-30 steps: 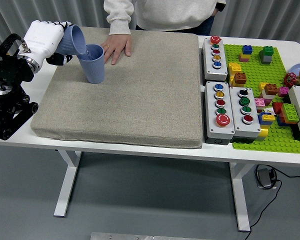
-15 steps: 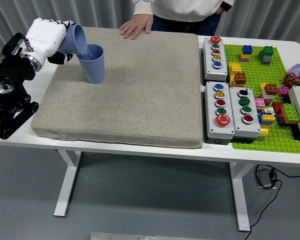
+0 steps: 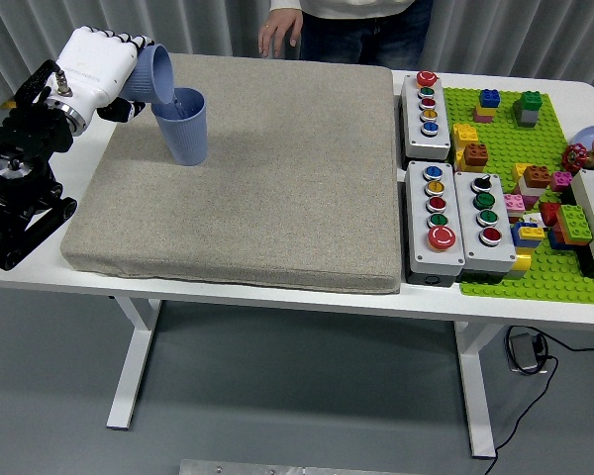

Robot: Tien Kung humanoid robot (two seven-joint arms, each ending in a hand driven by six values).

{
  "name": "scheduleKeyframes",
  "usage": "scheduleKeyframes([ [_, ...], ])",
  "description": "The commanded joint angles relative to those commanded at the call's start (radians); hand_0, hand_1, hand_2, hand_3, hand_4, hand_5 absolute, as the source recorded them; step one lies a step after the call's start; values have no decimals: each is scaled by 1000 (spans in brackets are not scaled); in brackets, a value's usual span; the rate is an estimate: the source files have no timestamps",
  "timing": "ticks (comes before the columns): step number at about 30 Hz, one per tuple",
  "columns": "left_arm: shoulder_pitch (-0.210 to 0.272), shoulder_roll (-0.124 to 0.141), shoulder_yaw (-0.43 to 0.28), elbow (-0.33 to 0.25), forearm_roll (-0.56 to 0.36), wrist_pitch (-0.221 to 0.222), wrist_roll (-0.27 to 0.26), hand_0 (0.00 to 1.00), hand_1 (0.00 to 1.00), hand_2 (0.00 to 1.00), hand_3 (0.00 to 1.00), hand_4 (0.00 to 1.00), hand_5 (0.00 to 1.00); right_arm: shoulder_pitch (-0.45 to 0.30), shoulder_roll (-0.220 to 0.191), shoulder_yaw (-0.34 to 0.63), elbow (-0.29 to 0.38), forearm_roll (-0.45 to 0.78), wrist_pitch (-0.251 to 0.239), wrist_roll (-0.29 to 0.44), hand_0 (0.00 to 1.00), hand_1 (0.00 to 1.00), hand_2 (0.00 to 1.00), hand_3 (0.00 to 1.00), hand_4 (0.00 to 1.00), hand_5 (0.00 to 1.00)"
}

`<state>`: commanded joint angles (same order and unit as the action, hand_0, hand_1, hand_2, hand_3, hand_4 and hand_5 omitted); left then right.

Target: Pick cup pour cup place

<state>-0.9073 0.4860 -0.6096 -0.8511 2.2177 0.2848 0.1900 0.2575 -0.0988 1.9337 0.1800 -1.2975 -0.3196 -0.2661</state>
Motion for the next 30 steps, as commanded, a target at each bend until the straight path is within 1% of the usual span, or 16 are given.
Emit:
scheduleKeyframes([
  [13, -46, 6, 76, 6, 32, -4, 40, 443, 492, 512, 537, 712, 118, 2, -1, -11, 0, 12, -4, 0, 673, 594, 551, 570, 2, 63],
  [16, -51, 8, 88, 5, 35, -8, 44, 443, 491, 512, 537, 711, 121, 1, -1, -11, 0, 12, -4, 0, 672, 594, 551, 570, 2, 61],
  [18, -63, 12, 114, 6, 34, -16, 48, 443, 491, 512, 537, 711, 121, -1, -1, -11, 0, 11, -5, 0, 672, 594, 551, 570, 2, 61],
  [21, -69, 14, 130, 8, 32, -16, 50, 442, 491, 512, 537, 709, 124, -4, -1, -13, 0, 14, -6, 0, 672, 593, 551, 571, 2, 59],
  [24, -70, 15, 136, 7, 33, -16, 50, 442, 491, 512, 537, 709, 124, -6, -1, -14, 0, 14, -6, 0, 672, 593, 551, 571, 2, 59],
  [30, -67, 17, 122, -5, 37, -8, 52, 446, 491, 511, 537, 707, 126, -8, 0, -12, 1, 11, -6, -2, 672, 593, 551, 571, 2, 56],
])
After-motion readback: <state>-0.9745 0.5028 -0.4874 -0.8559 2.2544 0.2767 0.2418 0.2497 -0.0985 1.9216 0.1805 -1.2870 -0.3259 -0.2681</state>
